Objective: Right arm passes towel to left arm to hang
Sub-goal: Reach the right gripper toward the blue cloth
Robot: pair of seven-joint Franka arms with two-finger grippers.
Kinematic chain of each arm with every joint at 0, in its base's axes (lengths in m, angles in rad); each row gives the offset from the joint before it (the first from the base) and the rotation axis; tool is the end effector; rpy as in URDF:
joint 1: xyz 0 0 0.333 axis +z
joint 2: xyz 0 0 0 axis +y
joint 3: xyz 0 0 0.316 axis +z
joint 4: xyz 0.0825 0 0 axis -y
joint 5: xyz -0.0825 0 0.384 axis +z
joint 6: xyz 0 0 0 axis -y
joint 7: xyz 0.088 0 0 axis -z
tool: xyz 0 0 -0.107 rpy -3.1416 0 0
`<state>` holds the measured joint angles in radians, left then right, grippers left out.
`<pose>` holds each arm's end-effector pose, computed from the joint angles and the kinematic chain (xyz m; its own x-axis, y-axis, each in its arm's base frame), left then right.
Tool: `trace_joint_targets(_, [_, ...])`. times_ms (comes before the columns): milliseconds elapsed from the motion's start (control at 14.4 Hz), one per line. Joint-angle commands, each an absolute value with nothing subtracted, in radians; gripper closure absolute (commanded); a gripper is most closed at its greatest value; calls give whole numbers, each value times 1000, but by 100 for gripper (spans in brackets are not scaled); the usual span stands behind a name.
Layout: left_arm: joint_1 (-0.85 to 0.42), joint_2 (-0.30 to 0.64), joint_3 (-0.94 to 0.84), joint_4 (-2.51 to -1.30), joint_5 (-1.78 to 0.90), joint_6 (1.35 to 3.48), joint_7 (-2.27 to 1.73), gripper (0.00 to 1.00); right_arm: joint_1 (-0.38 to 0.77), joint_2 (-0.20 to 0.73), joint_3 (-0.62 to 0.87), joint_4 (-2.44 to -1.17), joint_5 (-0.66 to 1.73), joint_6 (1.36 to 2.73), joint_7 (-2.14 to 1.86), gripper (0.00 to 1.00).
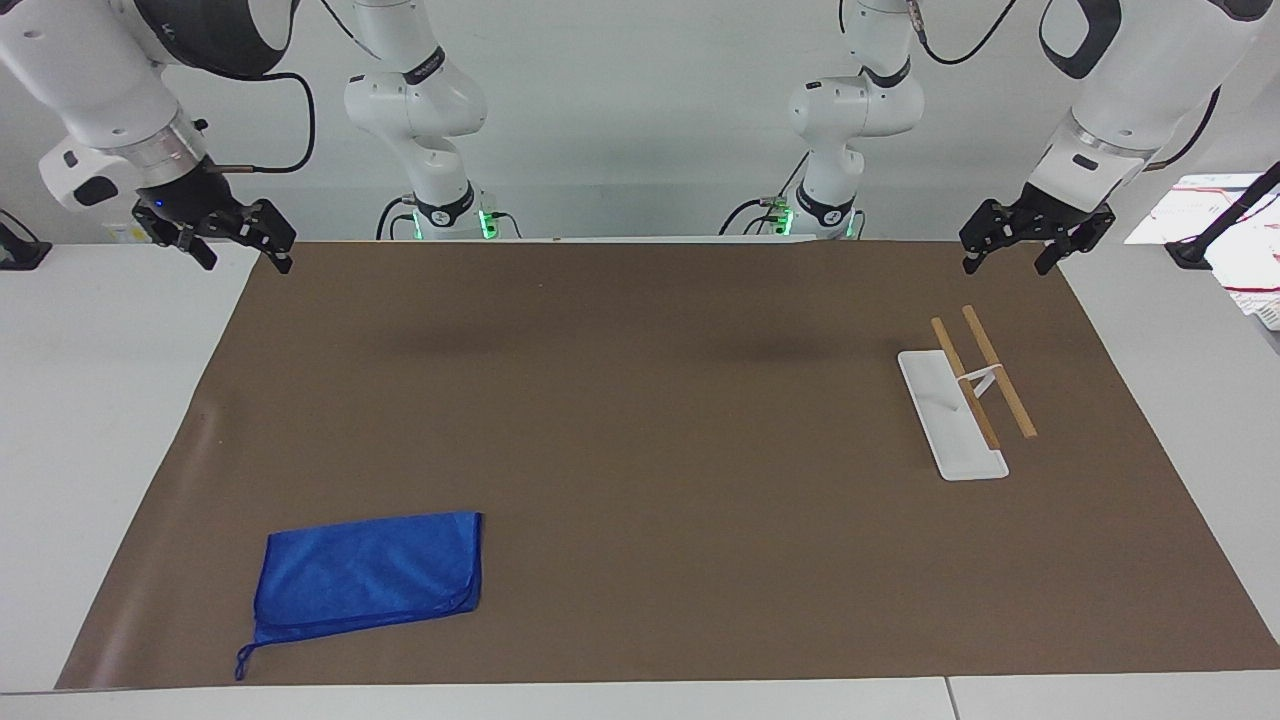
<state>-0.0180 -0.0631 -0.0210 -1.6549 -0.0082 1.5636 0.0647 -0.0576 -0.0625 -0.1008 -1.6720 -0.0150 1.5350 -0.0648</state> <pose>0.5326 -0.0220 0.6185 0.9942 -0.1035 -0.0277 -0.1033 -0.9946 0.0087 0.5222 -0.0867 0.6077 0.9928 -0.0929 -0.0752 -0.0929 -0.9957 0.0039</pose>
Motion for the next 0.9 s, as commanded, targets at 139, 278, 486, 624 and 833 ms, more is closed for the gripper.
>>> trace_joint_targets(139, [-9,-87,-32,-1681,12,1574,51,0,-45,-55,-89,-1698,-17,1657,-66,0])
trace_joint_targets(278, [-9,-87,-32,-1681,12,1574,52,0,-46,29,-87,-1607,-11,1648,-63,0])
trace_joint_targets(486, [-9,-87,-32,-1681,12,1572,52,0,-46,245,-60,-1418,31,1667,-57,0])
trace_joint_targets(624, [-11,-87,-32,-1681,12,1572,51,0,-48,317,-19,-1407,29,1754,-14,0])
trace_joint_targets(833, [-11,-87,-32,-1681,12,1572,52,0,-48,431,2,-1347,26,1835,-3,0])
